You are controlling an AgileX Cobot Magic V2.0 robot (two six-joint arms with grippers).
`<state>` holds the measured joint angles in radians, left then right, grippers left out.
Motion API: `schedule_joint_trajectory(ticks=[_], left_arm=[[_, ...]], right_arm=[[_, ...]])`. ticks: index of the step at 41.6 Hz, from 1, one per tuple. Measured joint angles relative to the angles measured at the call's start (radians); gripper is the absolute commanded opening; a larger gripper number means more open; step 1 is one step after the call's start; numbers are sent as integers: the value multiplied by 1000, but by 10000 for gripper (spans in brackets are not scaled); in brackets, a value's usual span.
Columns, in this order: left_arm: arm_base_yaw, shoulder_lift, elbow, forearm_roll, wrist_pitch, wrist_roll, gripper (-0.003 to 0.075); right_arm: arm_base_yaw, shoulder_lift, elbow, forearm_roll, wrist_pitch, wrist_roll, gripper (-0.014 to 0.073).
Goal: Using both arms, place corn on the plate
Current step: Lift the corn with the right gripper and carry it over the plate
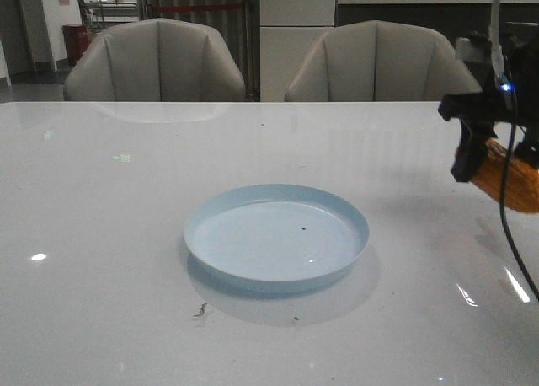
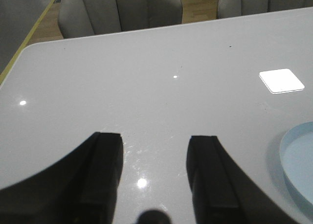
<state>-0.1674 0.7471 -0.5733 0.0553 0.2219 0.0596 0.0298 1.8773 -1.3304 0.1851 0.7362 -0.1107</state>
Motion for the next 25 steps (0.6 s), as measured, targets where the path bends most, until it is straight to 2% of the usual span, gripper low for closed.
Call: schedule_joint_trajectory(ticks=[12, 25], left_arm=[[0, 0, 0, 0, 0, 1, 378], [0, 0, 0, 0, 0, 1, 378]], right_arm=[[193, 0, -243, -2, 81, 0, 269], [446, 7, -284, 13, 61, 0, 267]])
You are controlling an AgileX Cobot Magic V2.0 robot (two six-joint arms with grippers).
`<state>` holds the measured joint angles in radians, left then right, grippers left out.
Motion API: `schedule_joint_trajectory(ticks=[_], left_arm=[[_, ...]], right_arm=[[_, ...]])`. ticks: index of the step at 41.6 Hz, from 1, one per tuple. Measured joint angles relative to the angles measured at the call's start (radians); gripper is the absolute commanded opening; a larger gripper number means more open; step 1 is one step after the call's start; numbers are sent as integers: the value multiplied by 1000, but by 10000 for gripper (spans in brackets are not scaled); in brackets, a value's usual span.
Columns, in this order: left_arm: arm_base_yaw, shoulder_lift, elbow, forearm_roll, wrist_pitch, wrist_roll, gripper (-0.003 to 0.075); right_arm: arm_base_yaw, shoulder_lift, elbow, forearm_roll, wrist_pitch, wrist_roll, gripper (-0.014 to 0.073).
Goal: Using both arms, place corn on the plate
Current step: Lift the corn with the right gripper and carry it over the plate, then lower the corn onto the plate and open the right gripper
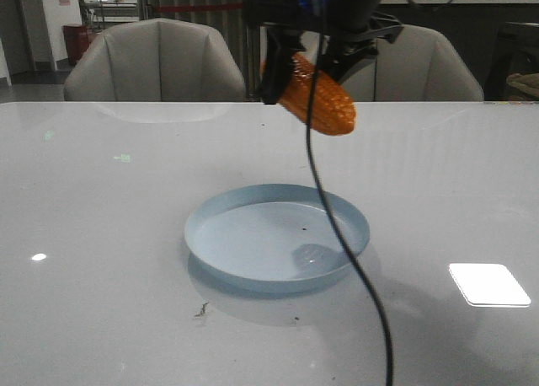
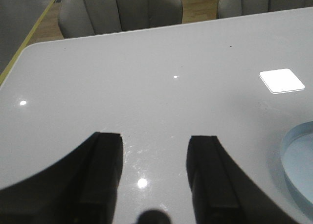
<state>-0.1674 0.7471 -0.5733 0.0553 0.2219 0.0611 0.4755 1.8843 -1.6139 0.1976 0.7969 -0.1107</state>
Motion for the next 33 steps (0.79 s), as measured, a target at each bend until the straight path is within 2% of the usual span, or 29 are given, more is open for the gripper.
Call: schedule_joint_trajectory(ticks=[5, 19, 23, 29, 33], left_arm=[[0, 0, 0, 0, 0, 0, 378], [0, 0, 0, 0, 0, 0, 378], [0, 0, 0, 0, 0, 0, 378], [0, 0, 0, 0, 0, 1, 378], [0, 0, 0, 0, 0, 1, 378]], right_arm=[[40, 27, -1, 3, -18, 0, 267], [51, 173, -3, 4, -8, 0, 275], [51, 200, -3, 4, 3, 0, 353], [51, 228, -3, 4, 23, 0, 546], [51, 238, -3, 4, 30, 0, 594]])
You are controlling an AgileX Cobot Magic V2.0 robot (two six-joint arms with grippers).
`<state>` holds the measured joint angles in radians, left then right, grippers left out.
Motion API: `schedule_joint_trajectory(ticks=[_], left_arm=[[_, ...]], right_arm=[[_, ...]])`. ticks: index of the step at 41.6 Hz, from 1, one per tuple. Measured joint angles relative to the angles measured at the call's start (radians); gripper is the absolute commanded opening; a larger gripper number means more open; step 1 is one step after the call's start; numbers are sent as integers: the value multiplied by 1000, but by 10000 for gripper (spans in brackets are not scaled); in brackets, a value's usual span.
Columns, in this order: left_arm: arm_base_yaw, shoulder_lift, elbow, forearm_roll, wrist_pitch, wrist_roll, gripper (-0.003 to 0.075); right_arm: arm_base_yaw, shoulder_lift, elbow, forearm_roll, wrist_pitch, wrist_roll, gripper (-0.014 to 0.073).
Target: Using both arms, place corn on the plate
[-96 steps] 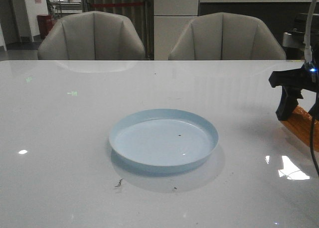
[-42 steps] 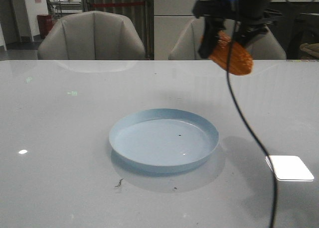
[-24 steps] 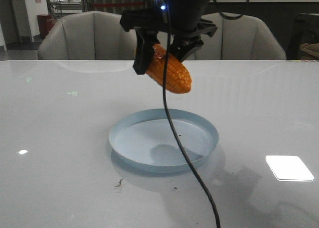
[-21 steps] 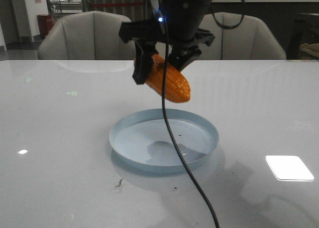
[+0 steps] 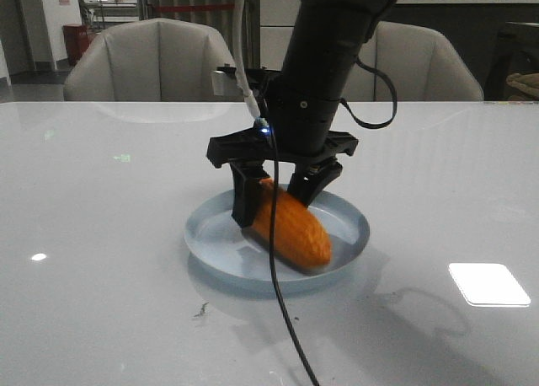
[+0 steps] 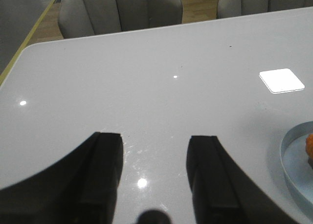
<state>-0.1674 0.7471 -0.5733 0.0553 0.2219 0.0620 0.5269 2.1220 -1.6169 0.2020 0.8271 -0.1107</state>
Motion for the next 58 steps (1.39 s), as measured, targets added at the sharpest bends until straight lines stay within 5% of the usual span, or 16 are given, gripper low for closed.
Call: schedule_joint_trajectory(ticks=[23, 58], left_arm=[[0, 0, 0, 0, 0, 0, 378], [0, 0, 0, 0, 0, 0, 378]], right_arm=[[-47, -62, -251, 0, 154, 0, 592], [-502, -576, -265, -54, 323, -48, 592]])
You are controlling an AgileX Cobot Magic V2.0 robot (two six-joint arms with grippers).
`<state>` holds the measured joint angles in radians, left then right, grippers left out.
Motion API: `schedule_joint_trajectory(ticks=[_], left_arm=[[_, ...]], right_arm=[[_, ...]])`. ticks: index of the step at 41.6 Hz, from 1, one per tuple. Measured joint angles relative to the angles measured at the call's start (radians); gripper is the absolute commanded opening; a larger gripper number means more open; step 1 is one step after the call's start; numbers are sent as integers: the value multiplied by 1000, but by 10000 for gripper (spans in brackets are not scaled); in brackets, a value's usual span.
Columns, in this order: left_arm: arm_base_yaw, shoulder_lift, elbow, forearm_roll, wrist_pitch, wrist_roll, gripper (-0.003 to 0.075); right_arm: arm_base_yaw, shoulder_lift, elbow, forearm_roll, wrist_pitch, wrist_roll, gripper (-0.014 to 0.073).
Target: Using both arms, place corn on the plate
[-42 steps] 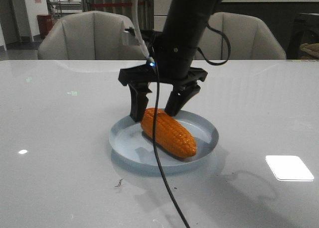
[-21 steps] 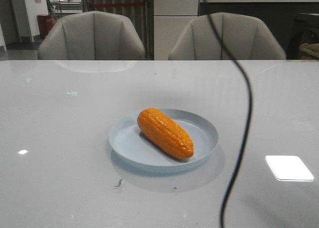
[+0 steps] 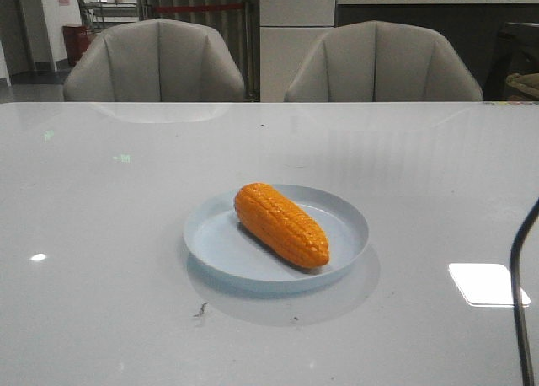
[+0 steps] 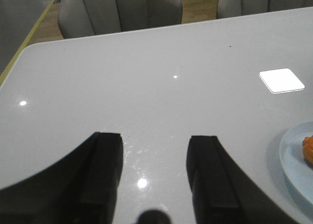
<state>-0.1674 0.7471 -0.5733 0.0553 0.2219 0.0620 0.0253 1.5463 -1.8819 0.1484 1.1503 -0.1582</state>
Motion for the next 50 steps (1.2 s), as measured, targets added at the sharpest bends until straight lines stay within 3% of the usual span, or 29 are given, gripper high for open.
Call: schedule_joint_trajectory(ticks=[6, 13, 19, 25, 42, 50], left_arm=[[0, 0, 0, 0, 0, 0, 378], [0, 0, 0, 0, 0, 0, 378], [0, 0, 0, 0, 0, 0, 378], [0, 0, 0, 0, 0, 0, 378], [0, 9, 0, -15, -2, 0, 372], [0, 11, 0, -15, -5, 0, 256]], right_arm=[[-63, -122, 186, 0, -84, -5, 592], [-126, -292, 510, -2, -219, -7, 592], [-141, -477, 822, -4, -338, -9, 592], [-141, -596, 991, 1, -379, -9, 592], [-143, -762, 1170, 30, -402, -12, 592], [-143, -768, 1176, 32, -359, -12, 592]])
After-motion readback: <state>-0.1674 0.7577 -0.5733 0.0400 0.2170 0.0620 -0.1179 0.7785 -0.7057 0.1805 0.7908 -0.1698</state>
